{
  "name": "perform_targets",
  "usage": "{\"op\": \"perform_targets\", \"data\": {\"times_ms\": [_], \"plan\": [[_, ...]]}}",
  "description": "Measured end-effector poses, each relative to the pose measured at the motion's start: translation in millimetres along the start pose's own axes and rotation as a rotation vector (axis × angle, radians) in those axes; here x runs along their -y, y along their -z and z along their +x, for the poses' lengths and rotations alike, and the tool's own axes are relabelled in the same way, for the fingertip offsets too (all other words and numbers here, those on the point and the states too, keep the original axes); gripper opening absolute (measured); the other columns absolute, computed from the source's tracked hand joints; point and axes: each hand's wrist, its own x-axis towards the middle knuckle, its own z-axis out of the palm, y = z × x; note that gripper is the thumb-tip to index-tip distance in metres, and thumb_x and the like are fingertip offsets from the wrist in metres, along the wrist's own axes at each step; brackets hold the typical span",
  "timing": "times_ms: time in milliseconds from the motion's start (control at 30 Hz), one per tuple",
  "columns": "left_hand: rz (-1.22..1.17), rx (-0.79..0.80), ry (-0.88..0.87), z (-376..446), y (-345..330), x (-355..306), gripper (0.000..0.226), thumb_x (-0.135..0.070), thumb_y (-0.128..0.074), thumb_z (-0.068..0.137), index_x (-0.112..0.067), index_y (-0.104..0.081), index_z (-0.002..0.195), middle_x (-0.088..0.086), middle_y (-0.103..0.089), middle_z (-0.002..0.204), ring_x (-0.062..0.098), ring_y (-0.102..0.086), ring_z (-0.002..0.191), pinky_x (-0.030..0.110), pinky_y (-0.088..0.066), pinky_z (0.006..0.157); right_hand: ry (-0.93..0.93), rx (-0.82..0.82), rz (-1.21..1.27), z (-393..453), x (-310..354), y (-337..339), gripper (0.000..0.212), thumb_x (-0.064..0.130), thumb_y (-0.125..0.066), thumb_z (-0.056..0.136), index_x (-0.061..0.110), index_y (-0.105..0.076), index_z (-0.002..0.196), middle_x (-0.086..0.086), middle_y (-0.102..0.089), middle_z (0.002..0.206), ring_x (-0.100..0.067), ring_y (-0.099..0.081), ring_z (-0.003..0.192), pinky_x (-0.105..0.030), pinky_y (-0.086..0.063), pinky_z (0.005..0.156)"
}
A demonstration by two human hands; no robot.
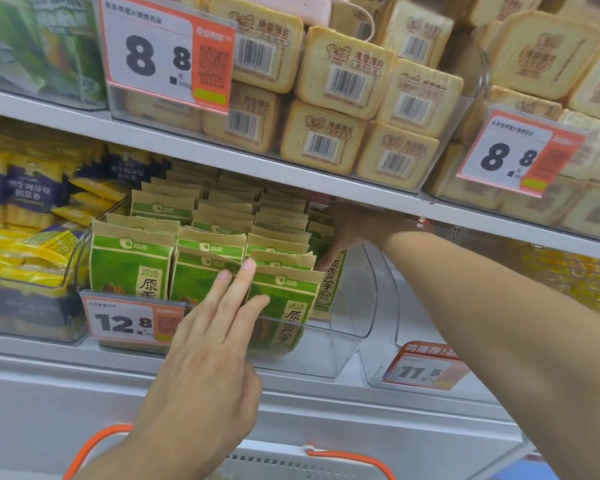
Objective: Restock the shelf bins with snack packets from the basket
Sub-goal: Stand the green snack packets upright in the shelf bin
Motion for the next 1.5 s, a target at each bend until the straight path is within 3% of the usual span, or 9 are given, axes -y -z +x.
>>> {"op": "perform_targets", "data": {"times_ms": [267, 567, 733, 967, 1100, 1200, 1367, 1467, 1500], "plan": [[-0.005, -0.02, -0.011, 1.7, -4.1, 0.4, 0.084, -0.014, -0.079, 0.059, -0.023, -0.046, 0.136, -0.002, -0.014, 0.165, 0.023, -0.023, 0.149, 0.041, -0.035, 0.101, -0.062, 0.049, -0.077, 18.0, 5.7, -1.9, 0.127, 0.051, -0.098, 0.034, 0.033, -0.041, 0.146, 0.007, -0.057, 0.135, -0.023, -0.052, 0.125, -0.038, -0.043, 0.105], [0.001, -0.022, -0.002, 1.8, -5.5, -0.3, 0.082, -0.017, -0.079, 0.06, -0.026, -0.046, 0.135, -0.003, -0.012, 0.166, 0.022, -0.022, 0.149, 0.041, -0.035, 0.103, -0.024, -0.014, -0.045, 8.9, 2.1, -4.9, 0.107, 0.049, -0.099, 0.036, 0.033, -0.053, 0.132, 0.013, -0.061, 0.105, -0.018, -0.058, 0.108, -0.031, -0.049, 0.092], [0.003, -0.029, -0.008, 1.8, -5.9, 0.6, 0.079, -0.018, -0.078, 0.06, -0.026, -0.047, 0.133, -0.003, -0.013, 0.165, 0.021, -0.022, 0.149, 0.041, -0.035, 0.103, -0.073, 0.028, -0.044, 9.6, 6.1, -1.0, 0.124, 0.048, -0.099, 0.038, 0.03, -0.041, 0.146, 0.012, -0.055, 0.115, -0.019, -0.052, 0.118, -0.028, -0.04, 0.09], [0.0, -0.034, -0.017, 1.6, -6.6, 2.1, 0.077, -0.019, -0.075, 0.061, -0.027, -0.047, 0.132, -0.003, -0.013, 0.165, 0.021, -0.023, 0.148, 0.041, -0.036, 0.102, -0.121, 0.087, -0.114, 11.2, 13.5, 0.5, 0.115, 0.049, -0.099, 0.038, 0.029, -0.048, 0.139, 0.012, -0.055, 0.107, -0.018, -0.054, 0.108, -0.029, -0.042, 0.088], [0.019, -0.02, -0.015, 1.2, -5.5, 1.7, 0.077, -0.02, -0.078, 0.059, -0.027, -0.048, 0.13, -0.002, -0.014, 0.165, 0.021, -0.025, 0.148, 0.04, -0.037, 0.102, -0.105, 0.083, -0.16, 7.5, 10.6, 0.3, 0.126, 0.061, -0.095, 0.028, 0.03, -0.048, 0.141, 0.012, -0.059, 0.117, -0.02, -0.055, 0.119, -0.036, -0.046, 0.101], [0.028, -0.006, -0.011, 0.8, -4.6, 0.9, 0.078, -0.02, -0.079, 0.059, -0.027, -0.048, 0.13, -0.002, -0.013, 0.165, 0.022, -0.025, 0.148, 0.042, -0.041, 0.101, -0.067, 0.163, -0.174, -8.9, 13.2, 7.2, 0.118, 0.059, -0.095, 0.033, 0.024, -0.053, 0.137, 0.014, -0.059, 0.122, -0.018, -0.053, 0.122, -0.037, -0.043, 0.108], [0.002, -0.006, -0.014, -1.1, -2.4, 1.0, 0.073, -0.017, -0.077, 0.063, -0.026, -0.048, 0.13, -0.003, -0.01, 0.166, 0.022, -0.023, 0.149, 0.044, -0.045, 0.101, -0.125, 0.458, -0.128, -58.5, 34.0, 9.8, 0.087, 0.048, -0.091, 0.052, 0.021, -0.059, 0.129, 0.004, -0.061, 0.128, -0.018, -0.053, 0.123, -0.031, -0.035, 0.111], [-0.005, -0.008, -0.013, -1.6, -0.8, 0.7, 0.071, -0.017, -0.074, 0.067, -0.026, -0.047, 0.132, -0.005, -0.006, 0.166, 0.021, -0.018, 0.151, 0.045, -0.043, 0.102, -0.081, 0.361, -0.082, -88.4, 36.1, 8.9, 0.048, 0.043, -0.088, 0.068, 0.025, -0.063, 0.105, 0.014, -0.064, 0.1, -0.008, -0.061, 0.092, -0.02, -0.044, 0.087], [-0.005, -0.008, -0.01, -1.4, -0.5, 0.3, 0.069, -0.017, -0.073, 0.069, -0.026, -0.047, 0.132, -0.005, -0.005, 0.166, 0.021, -0.016, 0.151, 0.045, -0.042, 0.103, -0.026, 0.288, -0.062, -96.9, 36.0, 6.9, 0.047, 0.044, -0.09, 0.065, 0.028, -0.061, 0.099, 0.016, -0.065, 0.094, -0.006, -0.062, 0.086, -0.02, -0.046, 0.081]]}}
